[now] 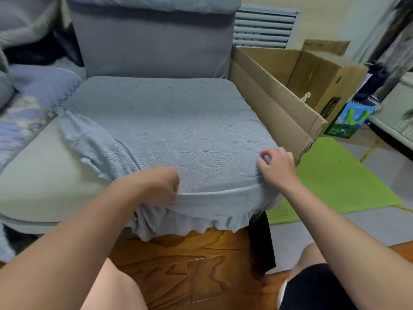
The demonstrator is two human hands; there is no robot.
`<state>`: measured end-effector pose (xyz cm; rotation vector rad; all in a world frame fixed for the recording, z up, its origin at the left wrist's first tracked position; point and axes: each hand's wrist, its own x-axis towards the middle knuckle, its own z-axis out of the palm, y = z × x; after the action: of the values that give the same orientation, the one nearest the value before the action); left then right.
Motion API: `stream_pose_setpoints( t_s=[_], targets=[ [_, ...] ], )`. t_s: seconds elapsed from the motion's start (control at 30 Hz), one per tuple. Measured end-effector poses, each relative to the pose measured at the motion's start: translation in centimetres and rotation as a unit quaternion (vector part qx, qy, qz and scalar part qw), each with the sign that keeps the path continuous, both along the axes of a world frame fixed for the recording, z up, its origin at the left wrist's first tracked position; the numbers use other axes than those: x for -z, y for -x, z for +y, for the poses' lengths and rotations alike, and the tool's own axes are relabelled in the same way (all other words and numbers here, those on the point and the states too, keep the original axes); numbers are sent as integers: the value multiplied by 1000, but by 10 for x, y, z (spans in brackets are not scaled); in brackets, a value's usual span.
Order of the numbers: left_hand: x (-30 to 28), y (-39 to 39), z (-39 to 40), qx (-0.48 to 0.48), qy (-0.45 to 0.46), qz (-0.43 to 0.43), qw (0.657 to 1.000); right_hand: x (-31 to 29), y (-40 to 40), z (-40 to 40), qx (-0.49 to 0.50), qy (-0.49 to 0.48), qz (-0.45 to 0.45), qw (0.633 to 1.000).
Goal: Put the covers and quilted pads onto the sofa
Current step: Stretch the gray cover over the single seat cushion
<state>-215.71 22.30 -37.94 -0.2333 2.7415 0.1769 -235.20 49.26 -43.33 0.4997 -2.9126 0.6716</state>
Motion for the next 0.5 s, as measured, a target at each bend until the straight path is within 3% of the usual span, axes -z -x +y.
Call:
stream_pose_setpoints(
  t_s=[0.13, 0.23, 0.33, 0.43, 0.5],
  targets=[
    [25, -12, -30, 17, -57, 232, 971, -1, -15, 1, -191, 38, -38, 980],
    [49, -26, -43, 57, -52, 299, 951, 9, -24, 17, -252, 40, -4, 967],
    [63, -32, -47, 88, 33, 355, 930, 11, -20, 19, -214, 75, 37, 973],
    [61, -33, -52, 58, 97, 385, 916, -2, -33, 12, -49, 134, 57, 988],
    [61, -34, -56, 40, 112, 398, 909, -4, -44, 12, -29, 95, 36, 994]
  ],
)
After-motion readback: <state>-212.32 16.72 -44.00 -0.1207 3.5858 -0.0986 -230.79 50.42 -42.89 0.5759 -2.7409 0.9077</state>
